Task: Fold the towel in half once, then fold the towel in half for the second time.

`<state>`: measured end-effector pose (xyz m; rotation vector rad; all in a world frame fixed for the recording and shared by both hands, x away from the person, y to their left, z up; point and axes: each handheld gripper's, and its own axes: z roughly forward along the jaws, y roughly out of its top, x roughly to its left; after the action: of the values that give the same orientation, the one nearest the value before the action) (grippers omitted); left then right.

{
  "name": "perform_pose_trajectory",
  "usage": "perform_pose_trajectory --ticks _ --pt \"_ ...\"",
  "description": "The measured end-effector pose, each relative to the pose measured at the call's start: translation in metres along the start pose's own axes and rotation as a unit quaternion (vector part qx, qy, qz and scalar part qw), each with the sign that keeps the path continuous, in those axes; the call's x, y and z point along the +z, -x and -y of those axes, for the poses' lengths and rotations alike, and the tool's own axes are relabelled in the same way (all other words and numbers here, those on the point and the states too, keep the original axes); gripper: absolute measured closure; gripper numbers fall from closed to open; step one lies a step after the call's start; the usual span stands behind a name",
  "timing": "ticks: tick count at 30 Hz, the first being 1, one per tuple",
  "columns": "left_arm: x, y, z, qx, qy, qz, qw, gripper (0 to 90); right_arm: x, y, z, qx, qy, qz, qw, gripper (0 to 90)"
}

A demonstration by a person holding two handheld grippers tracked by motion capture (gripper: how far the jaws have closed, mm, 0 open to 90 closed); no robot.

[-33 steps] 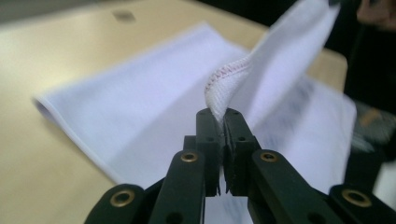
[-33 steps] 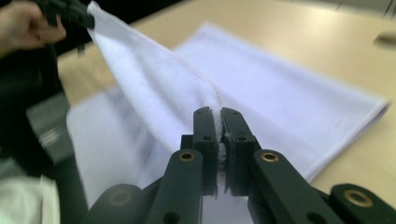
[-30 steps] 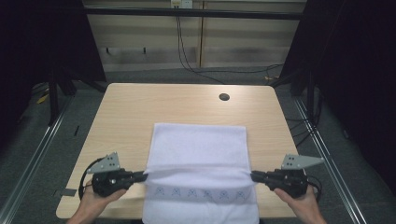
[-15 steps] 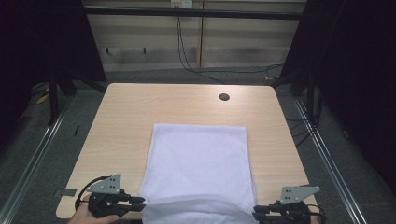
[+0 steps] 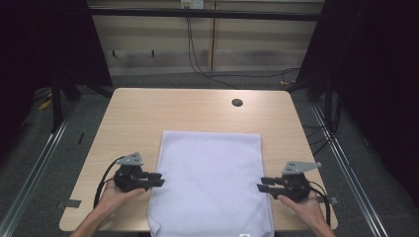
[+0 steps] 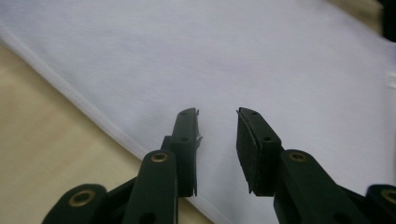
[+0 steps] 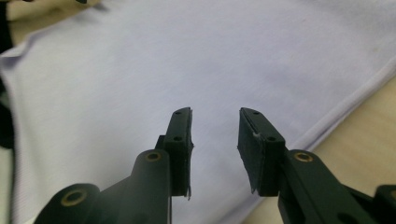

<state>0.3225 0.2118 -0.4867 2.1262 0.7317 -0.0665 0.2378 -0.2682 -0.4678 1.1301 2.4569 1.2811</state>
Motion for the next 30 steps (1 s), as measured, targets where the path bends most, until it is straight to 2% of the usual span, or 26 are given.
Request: perform_pose_trajectory --ticks 2,6,10,13,14,16,18,20,23,26,27,28,29,30 --pt "0.009 -0.008 -0.006 -0.001 0.006 -0.013 0.9999 69.7 0.016 0.009 -0.011 0.002 -0.007 0.009 0.9999 64.2" --pt "0.029 -0.021 -0.014 -0.005 -0.017 -0.033 0.9993 69.7 0.044 0.021 -0.026 -0.005 -0.025 0.028 0.9993 63.0" --pt "0.031 -0.023 -0.013 0.001 -0.009 -0.028 0.9996 71.6 0.064 0.030 -0.032 -0.009 -0.039 0.057 0.9976 62.1" --pt "0.031 -0.021 -0.012 0.005 -0.007 -0.036 0.9993 72.7 0.075 0.035 -0.031 -0.011 -0.056 0.065 0.9963 61.5" --pt "0.030 -0.019 -0.011 0.010 -0.008 -0.041 0.9991 74.0 0.074 0.035 -0.030 -0.003 -0.055 0.065 0.9963 61.6" --pt "0.028 -0.015 -0.008 0.008 -0.010 -0.039 0.9992 75.6 0.074 0.035 -0.030 -0.004 -0.058 0.065 0.9962 62.2" --pt "0.025 -0.007 -0.003 0.009 -0.013 -0.036 0.9992 77.3 0.073 0.031 -0.029 -0.014 -0.061 0.069 0.9957 62.6" --pt "0.021 0.008 0.002 0.014 -0.029 -0.050 0.9982 78.7 0.071 0.026 -0.027 -0.018 -0.064 0.065 0.9956 64.1" --pt "0.018 0.028 0.008 0.026 -0.049 -0.052 0.9971 80.0 0.066 0.015 -0.021 -0.033 -0.071 0.050 0.9956 70.5" --pt "0.012 0.037 0.016 0.020 -0.057 -0.027 0.9978 82.2 0.056 0.003 -0.012 -0.040 -0.079 0.035 0.9955 72.4" --pt "0.009 0.040 0.019 0.020 -0.060 -0.009 0.9979 83.1 0.053 0.000 -0.009 -0.041 -0.082 0.035 0.9952 72.2" --pt "0.006 0.042 0.022 0.022 -0.064 0.004 0.9977 84.5 0.048 -0.005 -0.005 -0.040 -0.085 0.028 0.9952 71.5" --pt "0.004 0.043 0.024 0.028 -0.067 0.007 0.9974 85.1 0.044 -0.008 -0.002 -0.040 -0.088 0.021 0.9951 70.6" --pt "0.001 0.044 0.028 0.016 -0.063 0.016 0.9977 84.9 0.041 -0.011 0.001 -0.039 -0.087 0.015 0.9953 69.8"
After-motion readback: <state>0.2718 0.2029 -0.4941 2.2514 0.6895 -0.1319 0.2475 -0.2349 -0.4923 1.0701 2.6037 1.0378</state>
